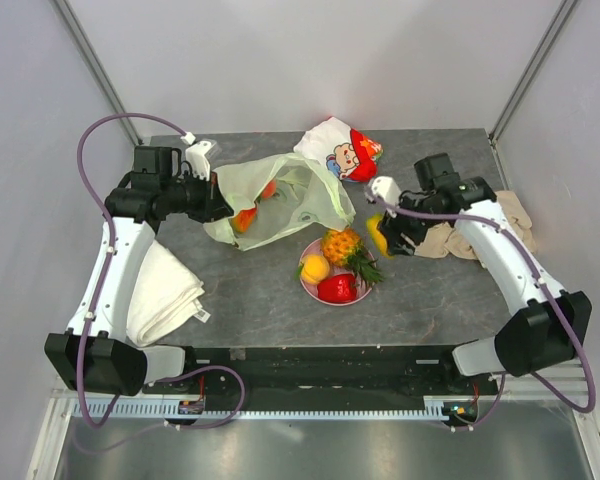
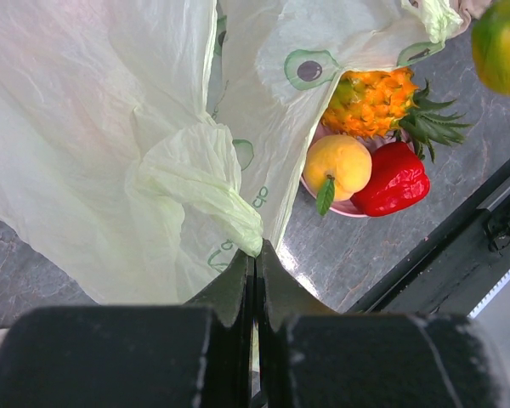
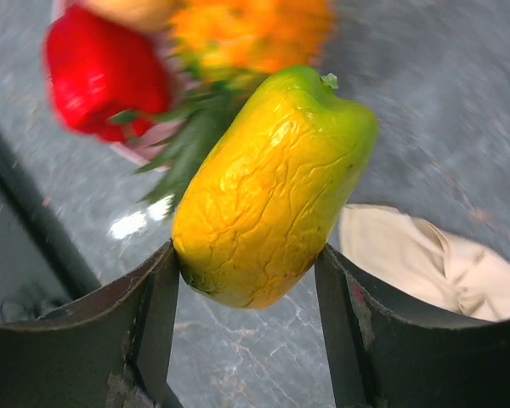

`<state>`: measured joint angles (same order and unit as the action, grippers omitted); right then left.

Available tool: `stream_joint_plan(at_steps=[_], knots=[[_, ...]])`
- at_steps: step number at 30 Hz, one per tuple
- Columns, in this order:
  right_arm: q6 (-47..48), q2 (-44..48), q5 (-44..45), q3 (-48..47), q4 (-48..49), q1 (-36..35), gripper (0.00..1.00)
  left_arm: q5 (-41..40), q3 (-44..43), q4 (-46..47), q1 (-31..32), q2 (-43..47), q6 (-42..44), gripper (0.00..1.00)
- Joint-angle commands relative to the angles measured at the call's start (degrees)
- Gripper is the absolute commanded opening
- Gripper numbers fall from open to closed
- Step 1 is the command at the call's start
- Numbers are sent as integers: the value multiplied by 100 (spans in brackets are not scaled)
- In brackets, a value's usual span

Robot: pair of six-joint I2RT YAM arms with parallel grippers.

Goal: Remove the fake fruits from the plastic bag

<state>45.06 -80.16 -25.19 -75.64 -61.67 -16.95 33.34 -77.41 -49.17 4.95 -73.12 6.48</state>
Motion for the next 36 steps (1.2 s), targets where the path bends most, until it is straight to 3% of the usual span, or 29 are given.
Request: stream_joint_plan(at_steps=[1, 6, 12, 21, 33, 36], knots=[[-928, -612, -197, -381, 840, 438, 19, 93, -248, 65, -20, 35, 187, 2], [-1358, -1492, -469, -566, 1034, 473, 21, 15, -345, 39, -20, 0, 231, 2], [-1877, -1933, -452, -558, 1245, 473, 21, -73, -424, -84, -20, 26, 327, 2], [-2202, -2082, -803, -347, 718, 403, 21, -126, -442, -102, -29, 0, 380, 2], [-2291, -1925, -109, -127, 604, 377, 19, -30, -495, -102, -29, -53, 345, 2], [-2098, -1802, -283, -48, 428, 368, 20, -3, -416, -93, -29, -18, 328, 2]])
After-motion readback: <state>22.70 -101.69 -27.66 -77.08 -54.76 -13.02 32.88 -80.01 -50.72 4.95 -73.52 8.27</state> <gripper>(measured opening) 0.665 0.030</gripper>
